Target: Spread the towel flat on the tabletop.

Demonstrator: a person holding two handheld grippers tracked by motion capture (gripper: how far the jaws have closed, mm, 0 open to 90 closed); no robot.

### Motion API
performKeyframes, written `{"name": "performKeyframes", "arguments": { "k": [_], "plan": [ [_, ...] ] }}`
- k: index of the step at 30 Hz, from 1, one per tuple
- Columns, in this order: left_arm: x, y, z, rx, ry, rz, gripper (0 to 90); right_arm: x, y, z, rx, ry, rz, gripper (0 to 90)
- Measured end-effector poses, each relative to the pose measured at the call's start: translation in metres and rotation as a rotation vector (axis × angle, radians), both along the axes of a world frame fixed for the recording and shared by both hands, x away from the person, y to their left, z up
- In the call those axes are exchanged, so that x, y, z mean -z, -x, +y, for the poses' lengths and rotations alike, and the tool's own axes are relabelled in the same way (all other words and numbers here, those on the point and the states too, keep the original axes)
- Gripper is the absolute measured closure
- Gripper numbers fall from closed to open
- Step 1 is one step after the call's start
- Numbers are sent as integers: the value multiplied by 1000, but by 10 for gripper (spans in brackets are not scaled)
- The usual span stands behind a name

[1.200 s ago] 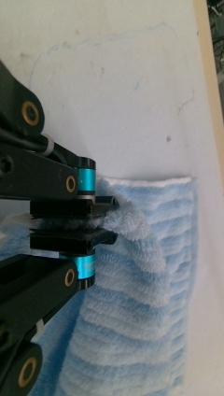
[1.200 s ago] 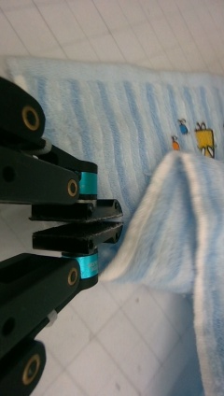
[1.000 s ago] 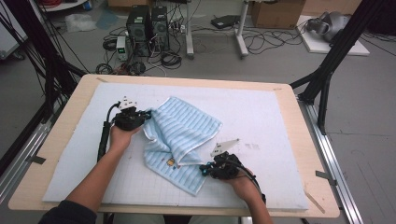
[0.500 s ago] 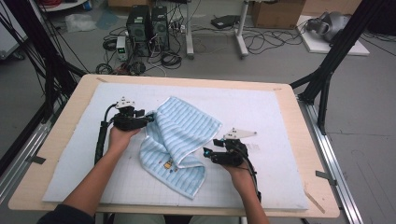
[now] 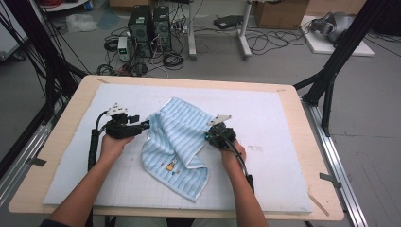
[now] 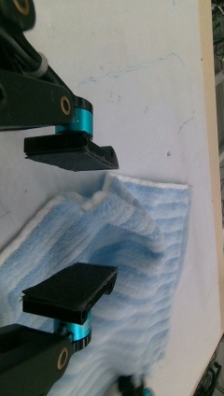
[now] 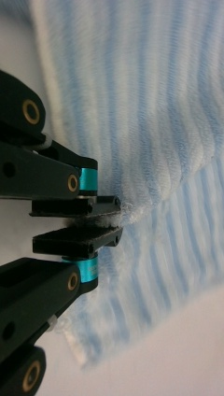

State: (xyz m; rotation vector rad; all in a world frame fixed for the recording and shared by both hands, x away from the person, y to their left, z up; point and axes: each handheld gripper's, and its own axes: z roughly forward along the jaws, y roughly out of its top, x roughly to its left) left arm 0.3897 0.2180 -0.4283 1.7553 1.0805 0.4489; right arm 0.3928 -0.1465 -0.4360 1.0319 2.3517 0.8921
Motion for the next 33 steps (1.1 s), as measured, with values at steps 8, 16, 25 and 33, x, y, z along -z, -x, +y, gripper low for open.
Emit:
{"name": "performKeyframes", "arguments": {
  "k": [8, 16, 25, 33],
  "plan": [
    [6, 4, 5, 3, -8, 18, 448, -18, -51, -41, 277, 59, -24, 822],
    [6, 9, 6, 29, 7, 14, 460, -8, -44, -59, 378, -41, -17, 602],
    [6, 12, 2, 105, 29, 34, 457, -13, 11, -58, 243, -193, -25, 479],
    [8, 17, 2, 93, -1, 17, 457, 12, 51, -20, -51, -202, 103, 367]
  ]
}}
